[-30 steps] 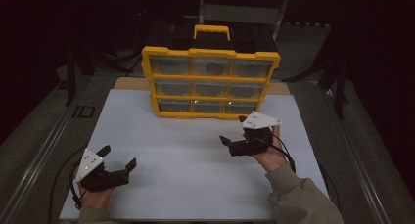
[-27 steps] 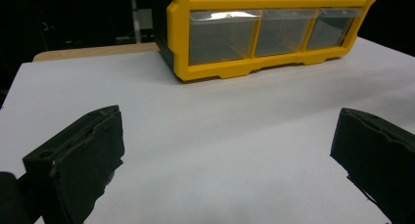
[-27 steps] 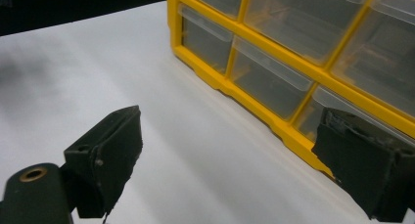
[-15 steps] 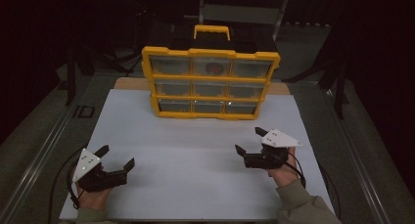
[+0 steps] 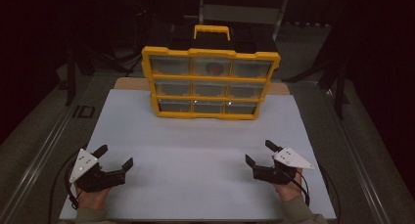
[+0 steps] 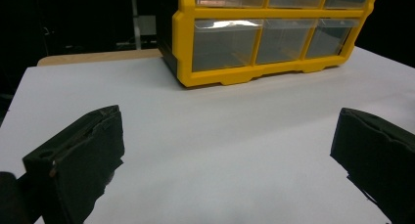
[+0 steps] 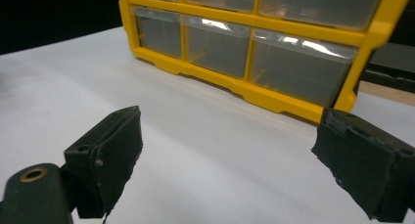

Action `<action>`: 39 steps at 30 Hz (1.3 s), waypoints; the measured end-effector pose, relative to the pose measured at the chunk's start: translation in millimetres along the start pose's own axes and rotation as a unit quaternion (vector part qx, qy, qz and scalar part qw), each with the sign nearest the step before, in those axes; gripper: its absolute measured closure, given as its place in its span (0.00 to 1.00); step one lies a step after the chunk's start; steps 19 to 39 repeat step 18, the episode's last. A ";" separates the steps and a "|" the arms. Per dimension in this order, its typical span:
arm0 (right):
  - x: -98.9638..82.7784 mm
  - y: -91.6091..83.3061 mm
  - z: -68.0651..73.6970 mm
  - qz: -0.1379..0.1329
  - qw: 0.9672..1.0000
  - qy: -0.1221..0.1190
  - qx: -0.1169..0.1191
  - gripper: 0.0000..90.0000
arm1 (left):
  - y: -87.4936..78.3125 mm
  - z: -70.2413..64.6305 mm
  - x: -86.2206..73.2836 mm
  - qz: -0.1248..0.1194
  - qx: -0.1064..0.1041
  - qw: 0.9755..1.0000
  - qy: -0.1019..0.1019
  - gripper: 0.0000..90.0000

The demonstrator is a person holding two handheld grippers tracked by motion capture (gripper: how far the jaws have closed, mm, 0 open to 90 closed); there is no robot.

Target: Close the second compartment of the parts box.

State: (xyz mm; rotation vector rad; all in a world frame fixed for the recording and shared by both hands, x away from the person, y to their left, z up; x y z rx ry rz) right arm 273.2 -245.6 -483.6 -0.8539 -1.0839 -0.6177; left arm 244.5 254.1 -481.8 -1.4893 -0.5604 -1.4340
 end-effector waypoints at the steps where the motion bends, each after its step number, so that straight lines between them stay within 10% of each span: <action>1: -2.4 -0.9 -1.3 -0.001 1.000 0.001 -0.003 0.12 | 0.0 -0.2 0.0 0.000 0.001 1.000 0.001 0.00; 39: -11.6 -7.9 -7.3 -0.016 0.999 -0.006 -0.031 0.12 | 2.4 -7.9 1.1 0.012 0.004 1.000 0.017 0.00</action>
Point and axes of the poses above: each handheld gripper's, and its own axes: y roughly forward along the jaws, x roughly out of its top, z roughly to its left, the point moved 2 cm from there along y, roughly forward along the jaws, and after that the axes turned 14 degrees about y, right-handed, at the moved point
